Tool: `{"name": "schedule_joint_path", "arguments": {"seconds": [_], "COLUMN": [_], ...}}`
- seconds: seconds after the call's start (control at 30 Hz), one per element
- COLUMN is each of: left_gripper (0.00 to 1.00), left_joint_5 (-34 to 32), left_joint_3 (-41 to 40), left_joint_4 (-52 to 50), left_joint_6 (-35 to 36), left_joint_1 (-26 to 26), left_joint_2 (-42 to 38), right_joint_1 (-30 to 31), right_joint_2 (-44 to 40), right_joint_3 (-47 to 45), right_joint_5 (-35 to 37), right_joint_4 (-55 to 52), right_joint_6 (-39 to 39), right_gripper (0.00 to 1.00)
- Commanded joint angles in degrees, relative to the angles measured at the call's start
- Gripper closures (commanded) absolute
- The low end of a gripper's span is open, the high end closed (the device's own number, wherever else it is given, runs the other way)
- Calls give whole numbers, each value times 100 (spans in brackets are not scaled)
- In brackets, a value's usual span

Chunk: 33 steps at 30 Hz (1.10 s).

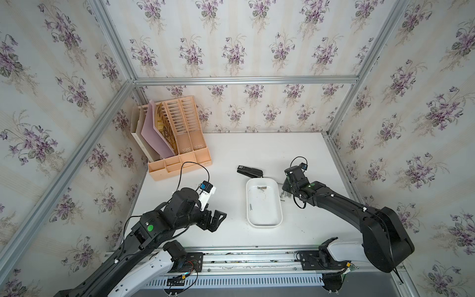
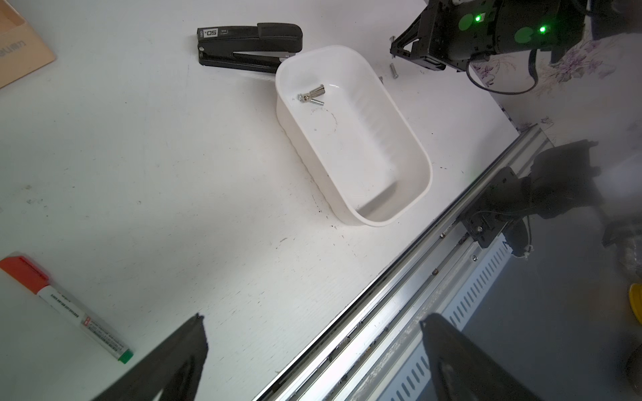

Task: Take out the screws from the storage box
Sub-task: Place the screw at the center of the board.

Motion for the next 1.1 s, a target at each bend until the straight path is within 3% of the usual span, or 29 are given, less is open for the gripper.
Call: {"name": "schedule_joint_path", "arguments": {"seconds": [0.0,0.87,1.07], "left_gripper": [1,1,1], "left_joint_5": [-12,-30,-30], "left_joint_3": [9,5,10], "left_joint_4": [99,98,97], "left_joint_6": [-2,-7,-6], "left_joint_1": [-5,-5,-1], "left_joint_2": [-3,-3,-3], "right_joint_1": [-67,-144,-146], "right_joint_2": [252,1116,1140], "right_joint_3": [91,357,357], "right_joint_5": [-146,-749,-799], "right_joint_4": [-204,-166,-130], "right_joint_6": [158,-8,-40], "right_gripper": [100,100,88]}}
